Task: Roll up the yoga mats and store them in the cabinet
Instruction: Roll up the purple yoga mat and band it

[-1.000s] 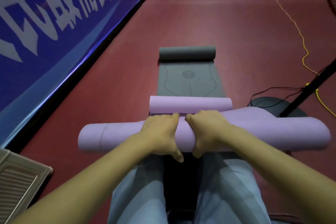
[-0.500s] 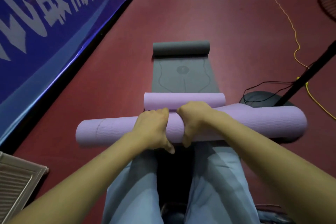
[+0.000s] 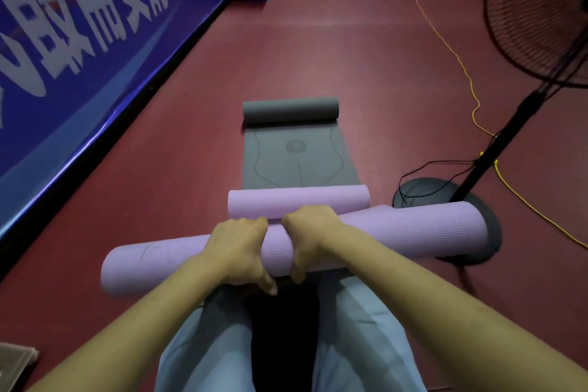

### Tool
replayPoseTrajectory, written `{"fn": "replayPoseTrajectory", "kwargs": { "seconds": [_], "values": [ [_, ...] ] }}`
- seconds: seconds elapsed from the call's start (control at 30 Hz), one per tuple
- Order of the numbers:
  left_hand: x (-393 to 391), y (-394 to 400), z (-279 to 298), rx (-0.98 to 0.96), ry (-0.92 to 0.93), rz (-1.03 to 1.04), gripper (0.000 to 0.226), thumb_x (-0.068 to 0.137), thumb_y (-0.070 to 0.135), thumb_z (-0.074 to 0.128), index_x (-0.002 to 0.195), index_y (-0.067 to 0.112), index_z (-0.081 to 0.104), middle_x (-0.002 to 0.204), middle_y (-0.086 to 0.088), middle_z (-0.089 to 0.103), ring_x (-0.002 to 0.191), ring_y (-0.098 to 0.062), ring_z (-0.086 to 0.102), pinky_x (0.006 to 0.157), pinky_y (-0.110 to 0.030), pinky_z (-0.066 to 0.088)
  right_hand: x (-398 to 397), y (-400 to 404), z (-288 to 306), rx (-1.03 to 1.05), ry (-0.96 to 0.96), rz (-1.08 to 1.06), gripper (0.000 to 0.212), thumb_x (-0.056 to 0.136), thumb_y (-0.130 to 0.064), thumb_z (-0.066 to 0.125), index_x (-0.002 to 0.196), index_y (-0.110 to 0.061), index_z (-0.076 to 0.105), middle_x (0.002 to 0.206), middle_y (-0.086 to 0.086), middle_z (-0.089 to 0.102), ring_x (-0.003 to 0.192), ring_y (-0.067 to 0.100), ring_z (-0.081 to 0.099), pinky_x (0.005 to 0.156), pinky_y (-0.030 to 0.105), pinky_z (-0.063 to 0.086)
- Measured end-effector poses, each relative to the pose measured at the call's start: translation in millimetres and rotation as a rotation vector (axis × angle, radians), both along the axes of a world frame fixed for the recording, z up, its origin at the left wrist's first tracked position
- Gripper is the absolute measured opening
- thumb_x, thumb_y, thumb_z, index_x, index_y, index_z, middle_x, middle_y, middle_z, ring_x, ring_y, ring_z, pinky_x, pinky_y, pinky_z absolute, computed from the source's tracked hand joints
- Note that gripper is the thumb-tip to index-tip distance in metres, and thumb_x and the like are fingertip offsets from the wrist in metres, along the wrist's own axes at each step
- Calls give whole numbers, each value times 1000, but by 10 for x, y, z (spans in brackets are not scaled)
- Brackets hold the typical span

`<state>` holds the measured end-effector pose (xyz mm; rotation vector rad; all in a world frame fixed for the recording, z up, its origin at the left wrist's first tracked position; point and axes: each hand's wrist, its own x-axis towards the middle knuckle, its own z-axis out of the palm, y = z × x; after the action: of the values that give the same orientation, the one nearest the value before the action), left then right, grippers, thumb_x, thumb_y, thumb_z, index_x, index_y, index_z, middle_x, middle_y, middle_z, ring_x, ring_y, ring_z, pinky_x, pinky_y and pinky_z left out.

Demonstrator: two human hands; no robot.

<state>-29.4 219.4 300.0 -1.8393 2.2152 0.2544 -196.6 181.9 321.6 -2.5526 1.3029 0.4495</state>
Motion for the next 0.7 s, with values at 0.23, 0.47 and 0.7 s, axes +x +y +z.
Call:
{"fn": "replayPoseTrajectory", "kwargs": {
  "seconds": [0.23,0.47,0.7],
  "values": [
    [43,-121,-20,19,13,-18,89,33,82,71,109,35,60,96,14,70,86,-17,65,75,-36,54,-107,143,-254,-203,-100,29,83,49,-59,92,110,-20,52,101,-1,64,88,26,63,68,37,44],
    [-4,-97,-124,-15,84,67,106,35,81,80,122,28,52,117,7,69,104,-23,66,80,-39,53,-15,-259,2,54,20,-14,75,44,-62,91,105,-24,70,93,-2,69,83,21,65,77,36,58],
    [44,-301,-4,120,81,62,77,46,67,88,106,28,63,97,8,68,88,-20,63,76,-35,54,-33,-148,-252,-81,-46,23,86,51,-63,89,118,-25,51,113,-1,63,103,25,61,75,37,43]
  ]
}}
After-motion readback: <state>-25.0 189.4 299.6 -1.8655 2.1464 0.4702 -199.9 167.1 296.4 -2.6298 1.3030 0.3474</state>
